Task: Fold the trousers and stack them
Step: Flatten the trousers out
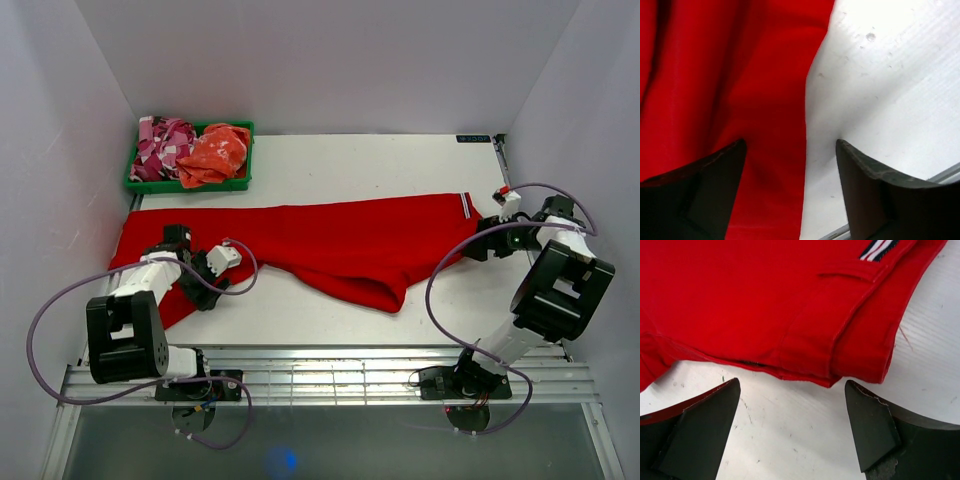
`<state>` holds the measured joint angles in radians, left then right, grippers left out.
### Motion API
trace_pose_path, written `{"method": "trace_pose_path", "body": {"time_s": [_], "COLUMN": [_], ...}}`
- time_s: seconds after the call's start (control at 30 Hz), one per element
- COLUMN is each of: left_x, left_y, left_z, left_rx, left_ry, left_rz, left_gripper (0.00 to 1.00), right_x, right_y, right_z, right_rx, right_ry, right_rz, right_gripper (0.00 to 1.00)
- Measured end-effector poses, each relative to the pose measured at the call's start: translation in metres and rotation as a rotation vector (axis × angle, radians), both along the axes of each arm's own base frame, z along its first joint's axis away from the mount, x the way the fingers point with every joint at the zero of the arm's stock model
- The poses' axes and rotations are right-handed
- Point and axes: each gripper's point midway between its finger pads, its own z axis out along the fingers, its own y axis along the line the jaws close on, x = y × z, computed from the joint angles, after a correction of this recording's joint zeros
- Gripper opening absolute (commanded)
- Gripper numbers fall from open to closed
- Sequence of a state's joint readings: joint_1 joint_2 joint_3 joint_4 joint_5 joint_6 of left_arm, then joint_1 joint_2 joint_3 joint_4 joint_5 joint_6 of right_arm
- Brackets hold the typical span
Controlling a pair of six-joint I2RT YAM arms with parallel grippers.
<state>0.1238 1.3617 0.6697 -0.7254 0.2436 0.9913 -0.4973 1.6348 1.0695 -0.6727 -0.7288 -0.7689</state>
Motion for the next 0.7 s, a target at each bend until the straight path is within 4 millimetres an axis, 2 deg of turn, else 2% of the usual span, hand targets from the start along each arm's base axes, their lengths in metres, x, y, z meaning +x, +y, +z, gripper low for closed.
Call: {"method": "trace_pose_path", "body": {"time_s": [0.03,0.1,0.2,0.23,0.3,0.33,0.37,0.43,0.47,0.5,0.6,0.7], "left_x": [0.003,0.009,0.017,0.02,0.024,0.024,0.026,0.027,0.028,0.028,0.028,0.025], "left_y": [0.0,0.001,0.001,0.001,0.001,0.001,0.001,0.0,0.0,0.0,0.0,-0.006], "left_z": [0.0,0.0,0.0,0.0,0.0,0.0,0.002,0.003,0.004,0.005,0.007,0.012], "left_rx": [0.001,0.004,0.002,0.001,-0.001,-0.002,-0.004,-0.006,-0.007,-0.008,-0.012,-0.041], "left_ry": [0.003,0.0,-0.002,-0.004,-0.008,-0.005,-0.006,-0.004,0.0,0.001,0.008,0.025], "left_rz": [0.007,0.015,0.019,0.019,0.022,0.021,0.021,0.019,0.017,0.017,0.014,0.005], "left_gripper": [0.65,0.52,0.28,0.13,0.02,0.0,0.0,0.0,0.0,0.0,0.0,0.0], "right_x": [0.003,0.009,0.013,0.014,0.015,0.016,0.018,0.02,0.019,0.018,0.019,0.022], "right_y": [0.002,0.004,0.01,0.01,0.012,0.012,0.012,0.012,0.013,0.015,0.016,0.011], "right_z": [-0.001,-0.003,-0.01,-0.012,-0.015,-0.016,-0.016,-0.015,-0.015,-0.014,-0.011,0.002], "right_rx": [0.015,0.045,0.098,0.109,0.13,0.134,0.136,0.138,0.145,0.155,0.152,0.139], "right_ry": [-0.012,-0.031,-0.039,-0.04,-0.052,-0.059,-0.065,-0.075,-0.073,-0.068,-0.057,-0.054], "right_rz": [0.003,0.013,0.033,0.036,0.049,0.053,0.055,0.057,0.057,0.055,0.054,0.04], "right_gripper": [0.9,0.9,0.94,0.98,0.82,0.74,0.59,0.42,0.19,0.09,0.08,0.08]}}
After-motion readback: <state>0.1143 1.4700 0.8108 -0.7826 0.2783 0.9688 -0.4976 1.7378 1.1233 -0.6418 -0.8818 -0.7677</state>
